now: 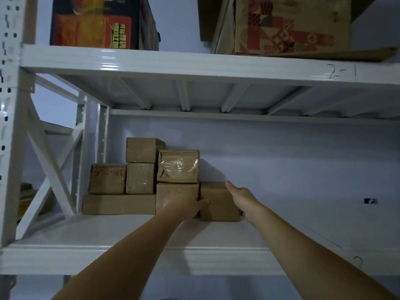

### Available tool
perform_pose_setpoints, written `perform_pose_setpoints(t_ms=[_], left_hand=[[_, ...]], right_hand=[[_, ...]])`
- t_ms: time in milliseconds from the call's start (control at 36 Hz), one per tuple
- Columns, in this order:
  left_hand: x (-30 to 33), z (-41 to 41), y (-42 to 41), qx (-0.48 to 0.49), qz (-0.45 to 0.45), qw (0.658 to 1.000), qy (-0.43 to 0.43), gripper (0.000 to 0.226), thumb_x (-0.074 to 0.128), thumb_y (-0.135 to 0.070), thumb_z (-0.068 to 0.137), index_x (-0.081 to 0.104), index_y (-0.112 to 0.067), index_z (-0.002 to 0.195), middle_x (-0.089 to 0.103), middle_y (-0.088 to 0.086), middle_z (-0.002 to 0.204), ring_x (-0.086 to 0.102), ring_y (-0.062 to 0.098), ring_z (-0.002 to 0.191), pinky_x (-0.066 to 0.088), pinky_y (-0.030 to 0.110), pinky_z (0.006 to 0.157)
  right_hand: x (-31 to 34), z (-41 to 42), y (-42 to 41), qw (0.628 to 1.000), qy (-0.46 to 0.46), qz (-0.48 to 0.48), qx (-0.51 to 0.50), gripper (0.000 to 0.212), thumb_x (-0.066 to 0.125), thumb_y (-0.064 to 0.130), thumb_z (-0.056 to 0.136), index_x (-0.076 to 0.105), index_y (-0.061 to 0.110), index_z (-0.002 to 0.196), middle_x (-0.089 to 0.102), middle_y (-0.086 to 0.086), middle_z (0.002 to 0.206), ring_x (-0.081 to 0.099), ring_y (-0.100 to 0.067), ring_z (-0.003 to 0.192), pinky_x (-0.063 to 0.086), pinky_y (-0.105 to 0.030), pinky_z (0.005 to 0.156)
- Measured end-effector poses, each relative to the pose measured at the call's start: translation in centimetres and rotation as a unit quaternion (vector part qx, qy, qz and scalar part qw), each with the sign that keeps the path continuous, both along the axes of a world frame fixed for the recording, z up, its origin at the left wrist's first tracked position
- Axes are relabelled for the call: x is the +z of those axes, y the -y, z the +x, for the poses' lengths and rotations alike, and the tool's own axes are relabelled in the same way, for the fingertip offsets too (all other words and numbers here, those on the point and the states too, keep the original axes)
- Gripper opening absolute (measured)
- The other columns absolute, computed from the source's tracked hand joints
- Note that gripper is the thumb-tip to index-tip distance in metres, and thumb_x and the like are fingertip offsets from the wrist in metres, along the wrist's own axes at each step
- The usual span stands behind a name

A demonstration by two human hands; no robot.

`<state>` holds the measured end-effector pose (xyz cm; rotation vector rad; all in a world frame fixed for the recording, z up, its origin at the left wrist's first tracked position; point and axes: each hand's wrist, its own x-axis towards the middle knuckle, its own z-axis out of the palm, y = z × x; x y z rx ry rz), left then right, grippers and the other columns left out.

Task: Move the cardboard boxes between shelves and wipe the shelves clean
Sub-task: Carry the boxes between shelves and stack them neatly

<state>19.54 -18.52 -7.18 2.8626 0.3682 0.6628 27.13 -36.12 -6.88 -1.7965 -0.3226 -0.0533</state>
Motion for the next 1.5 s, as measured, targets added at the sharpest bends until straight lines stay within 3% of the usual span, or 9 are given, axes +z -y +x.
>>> perform_pose_setpoints(t_ms=[56,194,278,528,667,778,1000,1139,1500], left_hand=[[0.1,0.3,0.0,0.017,0.002,1.000,-0.005,0.055,0.046,-0.075,0.091,0.056,-0.024,0.073,0.067,0.003,0.085,0.067,0.026,0.097,0.053,0.039,0.085],[0.0,1.3,-0.2,0.038,0.000,0.999,0.002,0.060,0.049,-0.075,0.089,0.073,-0.022,0.105,0.070,0.002,0.103,0.065,0.025,0.101,0.052,0.037,0.084],[0.0,1.5,-0.1,0.042,0.001,0.999,-0.003,0.059,0.050,-0.073,0.091,0.072,-0.021,0.106,0.070,0.004,0.104,0.065,0.026,0.103,0.052,0.038,0.087],[-0.2,-0.1,1.3,0.050,0.044,0.998,-0.003,0.048,0.045,-0.058,0.100,0.068,-0.021,0.119,0.066,0.004,0.121,0.063,0.030,0.110,0.040,0.035,0.073],[-0.5,-2.4,1.8,0.019,0.053,0.998,-0.008,0.058,0.039,-0.068,0.097,0.071,-0.021,0.108,0.070,0.006,0.108,0.062,0.029,0.093,0.049,0.037,0.075],[0.1,-5.8,2.5,-0.037,0.067,0.997,-0.026,0.050,0.043,-0.060,0.101,0.071,-0.021,0.114,0.070,0.005,0.113,0.063,0.029,0.104,0.050,0.037,0.084],[-0.4,-13.4,1.9,-0.107,0.019,0.991,-0.077,0.060,0.052,-0.054,0.102,0.045,-0.023,0.153,0.050,-0.002,0.153,0.048,0.019,0.137,0.038,0.030,0.106],[-0.9,-18.2,0.4,-0.069,0.038,0.993,-0.084,0.060,0.049,-0.059,0.101,0.044,-0.028,0.152,0.049,-0.003,0.153,0.052,0.019,0.130,0.042,0.034,0.106],[-2.0,-35.9,-10.0,0.017,0.053,0.994,-0.094,0.052,0.052,-0.055,0.101,0.049,-0.031,0.147,0.056,-0.004,0.145,0.056,0.016,0.124,0.045,0.038,0.107]], right_hand=[[-0.2,1.0,-0.2,0.999,0.012,-0.009,-0.030,0.085,0.052,0.071,0.092,0.053,0.003,0.143,0.058,-0.016,0.141,0.055,-0.034,0.127,0.045,-0.041,0.106],[-0.3,1.6,-0.1,0.995,0.057,-0.040,-0.065,0.066,0.050,0.067,0.095,0.062,0.002,0.097,0.066,-0.013,0.101,0.061,-0.028,0.090,0.051,-0.038,0.089],[-0.3,1.8,0.1,0.994,0.060,-0.071,-0.062,0.064,0.044,0.063,0.100,0.063,0.002,0.108,0.060,-0.007,0.091,0.058,-0.024,0.084,0.049,-0.036,0.085],[0.0,-1.1,3.1,0.980,0.109,-0.166,0.001,0.070,0.049,0.065,0.097,0.059,0.005,0.131,0.063,-0.012,0.130,0.061,-0.030,0.117,0.048,-0.039,0.104],[-0.2,-3.7,6.0,0.930,0.240,-0.277,0.016,0.062,0.056,0.049,0.101,0.047,0.005,0.144,0.053,-0.013,0.143,0.051,-0.030,0.130,0.043,-0.039,0.107],[-0.4,-5.6,7.3,0.887,0.292,-0.346,0.090,0.060,0.052,0.051,0.102,0.043,0.020,0.152,0.043,0.000,0.156,0.042,-0.020,0.141,0.033,-0.030,0.114],[-0.7,-10.5,5.3,0.831,0.326,-0.411,0.187,0.061,0.048,0.048,0.104,0.035,0.020,0.157,0.037,0.002,0.160,0.035,-0.017,0.147,0.028,-0.026,0.115],[-1.2,-13.2,2.1,0.815,0.326,-0.424,0.223,0.069,0.043,0.058,0.103,0.028,0.023,0.161,0.029,0.001,0.165,0.029,-0.018,0.150,0.027,-0.040,0.122],[-1.8,-26.5,-10.2,0.761,0.376,-0.435,0.300,0.061,0.040,0.052,0.105,0.031,0.024,0.159,0.036,0.001,0.161,0.040,-0.017,0.141,0.033,-0.037,0.117]])
